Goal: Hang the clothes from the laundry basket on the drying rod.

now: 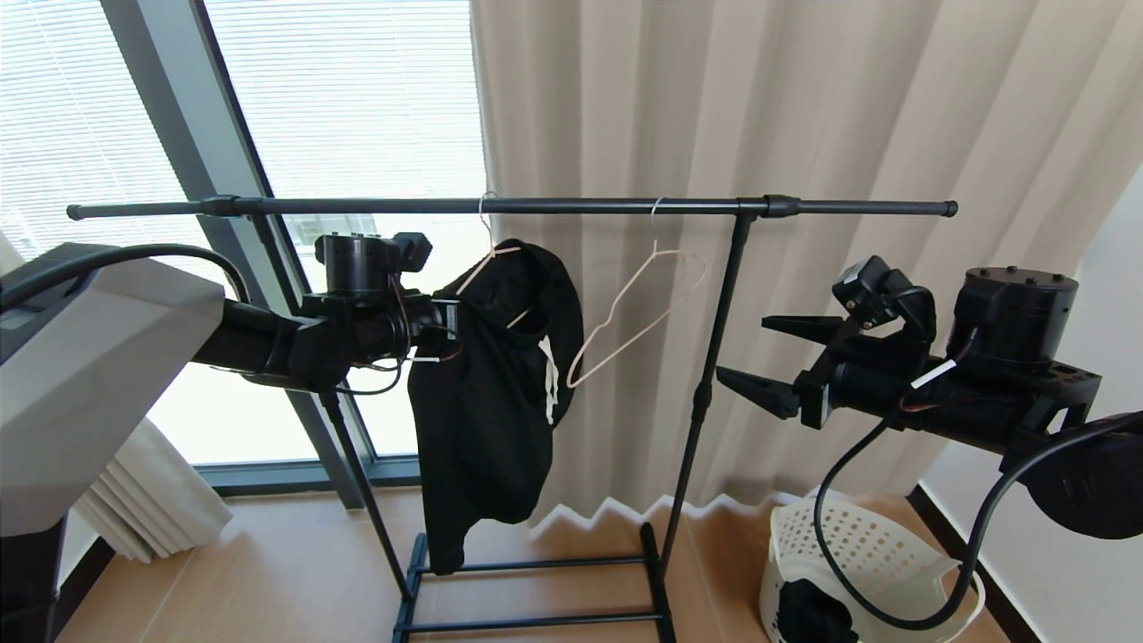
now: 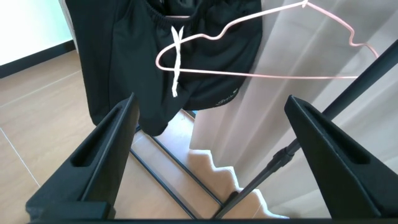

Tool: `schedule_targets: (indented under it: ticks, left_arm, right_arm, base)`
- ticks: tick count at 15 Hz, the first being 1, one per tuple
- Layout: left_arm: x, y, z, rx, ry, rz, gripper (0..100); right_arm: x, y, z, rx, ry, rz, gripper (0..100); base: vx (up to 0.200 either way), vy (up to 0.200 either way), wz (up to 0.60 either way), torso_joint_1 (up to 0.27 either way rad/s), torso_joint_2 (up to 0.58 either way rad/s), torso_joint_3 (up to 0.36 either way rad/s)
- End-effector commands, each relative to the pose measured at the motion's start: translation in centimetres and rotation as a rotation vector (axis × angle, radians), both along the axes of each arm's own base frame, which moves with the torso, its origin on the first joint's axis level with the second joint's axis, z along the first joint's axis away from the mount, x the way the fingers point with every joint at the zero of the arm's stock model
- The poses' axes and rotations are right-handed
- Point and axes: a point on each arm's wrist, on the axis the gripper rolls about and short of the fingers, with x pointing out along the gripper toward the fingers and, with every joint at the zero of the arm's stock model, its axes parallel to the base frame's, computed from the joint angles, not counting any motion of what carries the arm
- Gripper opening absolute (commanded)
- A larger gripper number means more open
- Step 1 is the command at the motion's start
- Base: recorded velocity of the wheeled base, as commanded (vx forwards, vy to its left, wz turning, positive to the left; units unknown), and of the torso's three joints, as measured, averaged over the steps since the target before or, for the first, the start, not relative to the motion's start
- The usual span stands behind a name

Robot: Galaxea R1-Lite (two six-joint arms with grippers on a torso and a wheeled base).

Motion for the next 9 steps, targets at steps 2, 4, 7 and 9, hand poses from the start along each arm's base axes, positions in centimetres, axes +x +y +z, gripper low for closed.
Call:
schedule_targets:
  ticks: [2, 4, 7, 9]
  left_arm:
    - [0.5, -0.1, -0.7, 0.002, 0.009, 0.0, 0]
    - [0.6, -0.1, -0.8, -0.004, 0.014, 0.009, 0]
    - [0.4, -0.1, -0.8, -0.001, 0.02, 0.021, 100]
    - [-0.5, 0.0, -0.6, 0.005, 0.032, 0.02, 100]
  right_arm:
    - [0.0, 0.0, -0.1, 0.0, 0.001, 0.001, 100]
    - [0.0, 0.0, -0.1, -0.001, 0.003, 0.001, 100]
    - [0.0, 0.0, -0.1, -0.001, 0.003, 0.001, 100]
    - [0.0, 0.0, -0.1, 0.0, 0.001, 0.001, 100]
  base:
    - [0.0, 0.0, 0.0, 0.0, 0.0, 0.0]
    - [0.0, 0.0, 0.0, 0.0, 0.0, 0.0]
    - [0.0, 0.0, 0.0, 0.0, 0.0, 0.0]
    - [0.0, 0.0, 0.0, 0.0, 0.0, 0.0]
